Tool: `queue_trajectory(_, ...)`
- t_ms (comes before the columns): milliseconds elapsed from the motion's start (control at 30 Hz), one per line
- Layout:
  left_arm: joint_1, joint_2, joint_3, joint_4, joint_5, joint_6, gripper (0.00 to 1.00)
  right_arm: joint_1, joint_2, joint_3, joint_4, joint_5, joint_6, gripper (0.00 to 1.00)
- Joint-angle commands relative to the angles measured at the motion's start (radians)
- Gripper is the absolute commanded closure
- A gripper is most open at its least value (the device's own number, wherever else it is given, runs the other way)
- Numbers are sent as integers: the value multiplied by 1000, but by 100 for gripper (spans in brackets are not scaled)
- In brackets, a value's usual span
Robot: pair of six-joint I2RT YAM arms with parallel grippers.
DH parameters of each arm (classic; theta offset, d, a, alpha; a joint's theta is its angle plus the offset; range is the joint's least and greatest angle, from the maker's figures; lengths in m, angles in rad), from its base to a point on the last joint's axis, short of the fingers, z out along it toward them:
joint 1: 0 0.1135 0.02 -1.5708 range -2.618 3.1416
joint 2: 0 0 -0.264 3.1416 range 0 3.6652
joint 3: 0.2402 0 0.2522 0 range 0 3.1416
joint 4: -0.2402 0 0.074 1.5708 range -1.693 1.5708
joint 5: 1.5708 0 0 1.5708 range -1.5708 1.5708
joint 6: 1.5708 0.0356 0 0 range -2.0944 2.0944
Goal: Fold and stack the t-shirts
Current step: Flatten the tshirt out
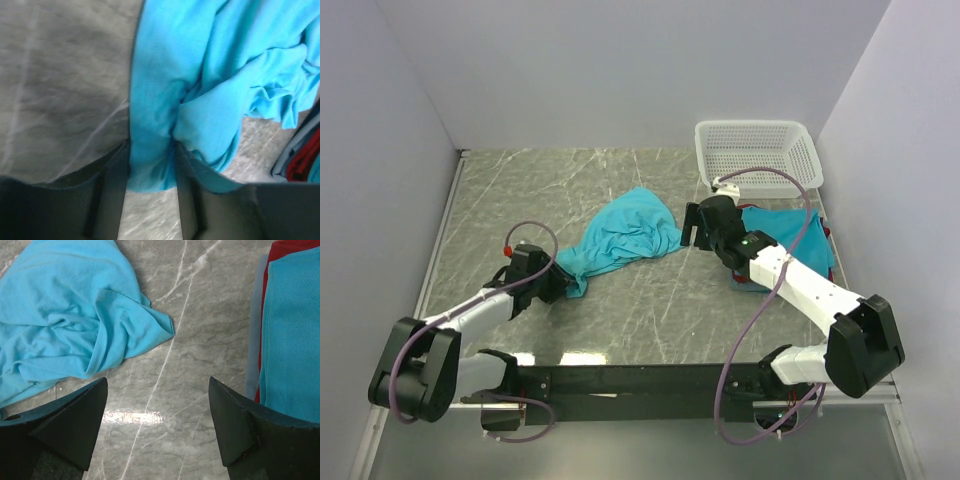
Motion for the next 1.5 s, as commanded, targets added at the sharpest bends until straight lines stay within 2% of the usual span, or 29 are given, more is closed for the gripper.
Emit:
queue_trajectory(0, -15, 49, 8, 38, 58, 9, 60, -13, -24, -1, 28, 0, 12, 13)
queue_trajectory(67, -19, 70, 9, 81, 80, 36, 76, -21, -22, -4, 31, -1, 15, 13)
queue_trajectory(100, -17, 75, 11, 113, 100, 47, 99, -23, -22, -5, 33, -7, 14, 13)
queue_trajectory(167, -17, 69, 18, 107, 85, 62, 99, -21, -11, -7, 42, -23, 6, 13)
queue_trajectory(267, -17, 23, 54, 46, -15, 87, 99, -23, 33, 21, 27, -67, -8, 14)
queue_trajectory(300, -15, -14, 76, -39, -53, 95, 100, -21, 50, 30, 21, -73, -12, 15)
queue_trajectory(433, -14, -124, 106, -175, -303, 98, 100, -23, 159, 91, -5, -64, -17, 16)
queue_trajectory(567, -6, -244, 86, -235, -424, 102, 99, -23, 283, 166, -45, -55, -29, 22)
queue_trajectory(700, 3, -339, 46, -235, -446, 105, 99, -27, 384, 229, -38, -60, -38, 24)
queue_trajectory(733, 6, -350, 46, -245, -454, 104, 100, -39, 456, 281, -38, -81, -46, 27)
queue_trajectory(833, 6, -347, 51, -247, -458, 107, 100, -49, 504, 318, -47, -84, -46, 27)
queue_trajectory(967, 8, -330, 57, -249, -458, 113, 100, -60, 541, 331, -39, -165, -43, 35)
queue_trajectory(1033, 8, -323, 58, -244, -452, 113, 100, -60, 546, 312, -23, -232, -45, 36)
queue_trajectory(1200, 9, -318, 66, -242, -452, 110, 100, -58, 562, 285, -16, -248, -31, 38)
queue_trajectory(1333, 11, -326, 69, -247, -460, 104, 100, -59, 576, 269, -13, -299, -25, 49)
queue_trajectory(1400, 11, -338, 75, -252, -463, 98, 100, -56, 576, 265, -7, -341, -20, 58)
queue_trajectory(1433, 11, -344, 78, -252, -461, 99, 100, -56, 573, 265, -7, -354, -23, 70)
queue_trajectory(1467, 11, -350, 83, -253, -461, 98, 100, -55, 567, 268, -15, -359, -29, 97)
